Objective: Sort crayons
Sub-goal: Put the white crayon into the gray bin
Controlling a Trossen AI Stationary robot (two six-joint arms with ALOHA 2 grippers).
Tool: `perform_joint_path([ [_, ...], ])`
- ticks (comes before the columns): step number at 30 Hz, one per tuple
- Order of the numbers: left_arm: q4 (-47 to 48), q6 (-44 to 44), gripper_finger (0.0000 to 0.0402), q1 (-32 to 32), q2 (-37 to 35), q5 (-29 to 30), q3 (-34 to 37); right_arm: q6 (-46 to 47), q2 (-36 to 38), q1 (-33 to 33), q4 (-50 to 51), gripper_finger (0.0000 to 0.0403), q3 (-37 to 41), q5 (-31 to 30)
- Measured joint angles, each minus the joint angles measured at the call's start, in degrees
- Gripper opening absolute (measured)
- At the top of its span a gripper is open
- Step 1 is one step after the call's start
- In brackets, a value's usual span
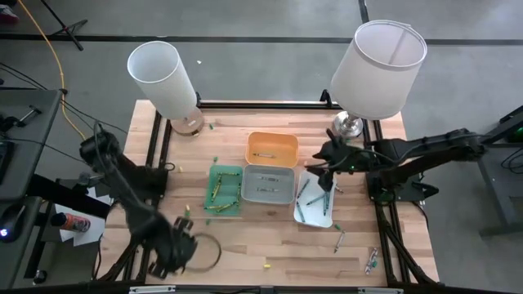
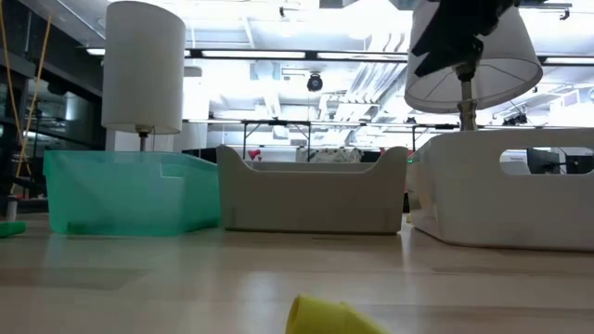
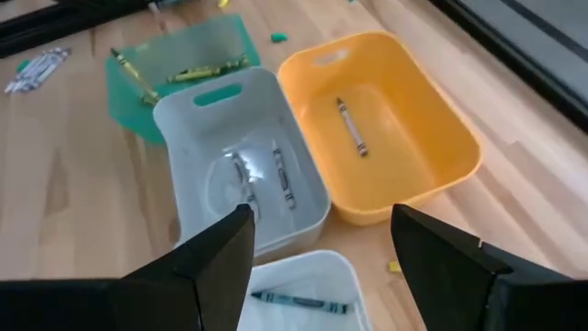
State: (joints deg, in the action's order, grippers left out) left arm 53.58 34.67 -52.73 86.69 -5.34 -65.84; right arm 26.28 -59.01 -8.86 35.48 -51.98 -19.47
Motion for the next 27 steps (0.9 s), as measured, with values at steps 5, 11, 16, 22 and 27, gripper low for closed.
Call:
perform_joint_path([
  [5, -2.9, -0.4, 0.0197, -5.9, 6.8, 0.6, 0.0, 2.4, -0.5, -2.2, -0.2, 0.0249, 1.1, 1.2],
  [11, -3.3, -4.1, 0.0197, -9.1, 13.6, 0.9, 0.1, 4.6, -0.6, -3.2, -2.2, 0.0249, 1.1, 1.0],
  [16, -6.2, -4.9, 0.0197, -9.8, 16.7, 0.9, 0.1, 7.2, -0.6, -3.2, -3.5, 0.0249, 1.1, 1.0],
  [22, -7.2, -4.0, 0.0197, -10.9, 17.6, 2.2, 0.4, 9.7, -0.6, -3.2, -3.7, 0.0249, 1.1, 0.4],
  [27, -7.3, -3.4, 0.0175, -13.1, 17.6, 2.2, 0.6, 10.0, -0.6, -3.1, -4.3, 0.0249, 1.1, 0.4],
])
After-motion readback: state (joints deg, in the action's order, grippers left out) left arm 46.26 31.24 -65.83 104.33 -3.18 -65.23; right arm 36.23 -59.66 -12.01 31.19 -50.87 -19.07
